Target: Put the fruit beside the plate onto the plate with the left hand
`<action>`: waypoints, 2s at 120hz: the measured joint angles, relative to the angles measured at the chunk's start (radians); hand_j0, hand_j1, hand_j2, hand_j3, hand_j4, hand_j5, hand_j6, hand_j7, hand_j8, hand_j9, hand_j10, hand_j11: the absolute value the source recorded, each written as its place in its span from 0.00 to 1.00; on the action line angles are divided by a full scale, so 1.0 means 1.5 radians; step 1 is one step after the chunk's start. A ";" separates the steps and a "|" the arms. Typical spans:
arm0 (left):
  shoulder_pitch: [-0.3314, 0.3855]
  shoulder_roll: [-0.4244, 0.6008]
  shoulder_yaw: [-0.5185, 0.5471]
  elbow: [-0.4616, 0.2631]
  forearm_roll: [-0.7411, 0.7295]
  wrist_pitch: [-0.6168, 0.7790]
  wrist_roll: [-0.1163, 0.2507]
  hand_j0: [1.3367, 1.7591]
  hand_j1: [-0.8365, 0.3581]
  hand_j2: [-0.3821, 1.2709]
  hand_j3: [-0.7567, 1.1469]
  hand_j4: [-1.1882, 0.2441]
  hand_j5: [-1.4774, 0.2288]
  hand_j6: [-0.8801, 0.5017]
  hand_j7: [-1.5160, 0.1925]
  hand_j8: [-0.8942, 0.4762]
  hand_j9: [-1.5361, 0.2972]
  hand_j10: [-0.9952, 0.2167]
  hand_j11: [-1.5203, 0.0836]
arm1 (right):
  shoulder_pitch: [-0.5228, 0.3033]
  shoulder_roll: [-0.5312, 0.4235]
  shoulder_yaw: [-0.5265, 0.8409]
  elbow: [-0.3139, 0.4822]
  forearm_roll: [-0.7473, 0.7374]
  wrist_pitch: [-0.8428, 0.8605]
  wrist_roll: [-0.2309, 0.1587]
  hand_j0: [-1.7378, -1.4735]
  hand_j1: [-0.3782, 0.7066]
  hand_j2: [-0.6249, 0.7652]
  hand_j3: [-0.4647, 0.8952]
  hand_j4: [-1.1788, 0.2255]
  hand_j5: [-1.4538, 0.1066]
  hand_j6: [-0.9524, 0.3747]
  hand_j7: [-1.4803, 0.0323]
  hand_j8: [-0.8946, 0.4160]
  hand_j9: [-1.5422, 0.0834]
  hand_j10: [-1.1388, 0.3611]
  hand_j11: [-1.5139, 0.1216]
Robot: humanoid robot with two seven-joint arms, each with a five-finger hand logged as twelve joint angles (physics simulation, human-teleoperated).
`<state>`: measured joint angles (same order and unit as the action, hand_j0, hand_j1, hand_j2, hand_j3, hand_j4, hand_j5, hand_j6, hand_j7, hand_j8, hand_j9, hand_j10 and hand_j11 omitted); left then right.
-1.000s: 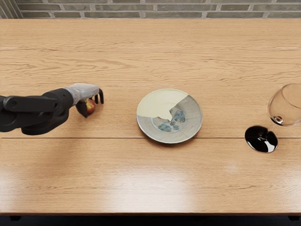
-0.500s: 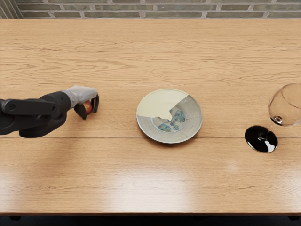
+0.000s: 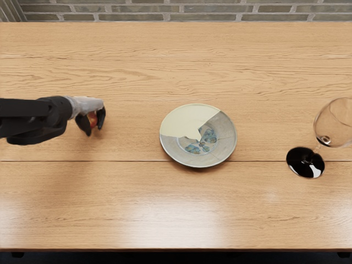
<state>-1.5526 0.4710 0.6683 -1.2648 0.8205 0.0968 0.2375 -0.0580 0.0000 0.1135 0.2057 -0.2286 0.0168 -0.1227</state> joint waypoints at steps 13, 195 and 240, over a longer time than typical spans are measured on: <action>-0.037 0.007 0.001 -0.013 -0.006 -0.042 0.003 0.70 0.42 0.31 0.47 0.21 0.24 0.28 0.21 0.42 0.18 0.41 0.18 | 0.000 0.000 0.000 0.000 0.000 0.000 0.000 0.30 0.06 0.44 0.34 0.82 0.90 0.69 0.95 0.66 0.92 0.74 0.90; -0.205 -0.314 -0.045 0.014 -0.206 -0.111 0.053 0.68 0.37 0.38 0.40 0.18 0.29 0.25 0.24 0.38 0.20 0.42 0.15 | 0.000 0.000 0.000 0.000 0.000 0.000 0.000 0.30 0.06 0.44 0.34 0.82 0.90 0.69 0.95 0.66 0.92 0.74 0.90; -0.175 -0.314 -0.079 0.016 -0.232 -0.108 0.051 0.72 0.44 0.34 0.40 0.33 0.39 0.19 0.38 0.32 0.34 0.39 0.35 | 0.000 0.000 0.000 0.000 0.000 0.000 0.000 0.30 0.06 0.44 0.34 0.82 0.90 0.69 0.95 0.66 0.92 0.74 0.90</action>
<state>-1.8158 0.0000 0.5504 -1.2407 0.4721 -0.0651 0.3144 -0.0583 0.0000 0.1135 0.2057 -0.2286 0.0168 -0.1227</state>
